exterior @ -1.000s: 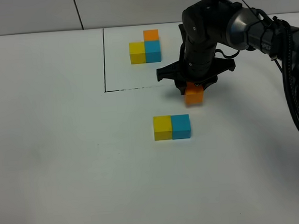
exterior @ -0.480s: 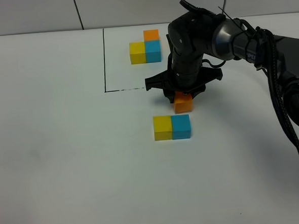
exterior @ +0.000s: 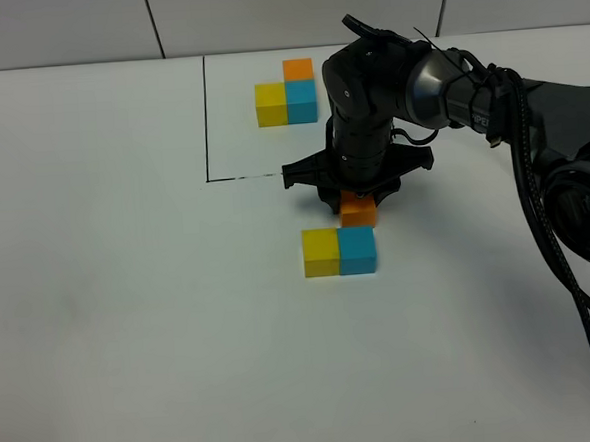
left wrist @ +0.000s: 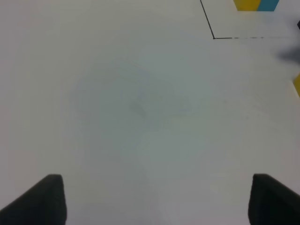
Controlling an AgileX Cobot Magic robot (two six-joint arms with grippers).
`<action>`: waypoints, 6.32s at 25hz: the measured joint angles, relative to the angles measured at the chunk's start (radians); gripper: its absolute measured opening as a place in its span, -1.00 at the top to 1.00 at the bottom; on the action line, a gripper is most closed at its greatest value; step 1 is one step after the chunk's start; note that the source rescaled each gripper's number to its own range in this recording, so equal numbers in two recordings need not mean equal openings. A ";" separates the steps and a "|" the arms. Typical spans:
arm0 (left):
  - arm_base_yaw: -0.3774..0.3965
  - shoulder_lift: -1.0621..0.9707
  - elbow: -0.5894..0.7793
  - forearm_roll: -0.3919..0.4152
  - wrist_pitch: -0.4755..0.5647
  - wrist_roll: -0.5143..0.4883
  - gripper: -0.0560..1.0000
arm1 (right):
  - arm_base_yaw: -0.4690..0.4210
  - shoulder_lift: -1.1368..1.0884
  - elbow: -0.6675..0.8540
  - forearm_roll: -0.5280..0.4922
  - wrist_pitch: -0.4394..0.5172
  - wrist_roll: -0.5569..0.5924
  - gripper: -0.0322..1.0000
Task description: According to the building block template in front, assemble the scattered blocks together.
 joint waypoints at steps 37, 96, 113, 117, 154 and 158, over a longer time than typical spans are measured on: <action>0.000 0.000 0.000 0.000 0.000 0.003 -0.38 | 0.019 -0.006 0.022 -0.011 0.015 0.064 0.89; 0.000 0.000 0.000 0.000 0.000 0.001 -0.38 | 0.038 -0.002 0.032 -0.005 0.007 -0.023 -0.82; 0.000 0.000 0.000 0.000 0.000 0.000 -0.38 | -0.162 -0.244 0.040 0.003 -0.076 -0.237 -1.00; 0.000 0.000 0.000 0.000 0.000 0.000 -0.38 | -0.302 -0.286 0.042 0.070 -0.015 -0.379 -1.00; 0.000 0.000 0.000 0.000 0.000 0.000 -0.38 | -0.431 -1.936 1.212 0.085 0.044 -0.444 -0.99; 0.000 0.000 0.000 0.000 0.000 0.000 -0.37 | -0.431 -2.075 1.251 0.084 0.073 -0.444 -0.99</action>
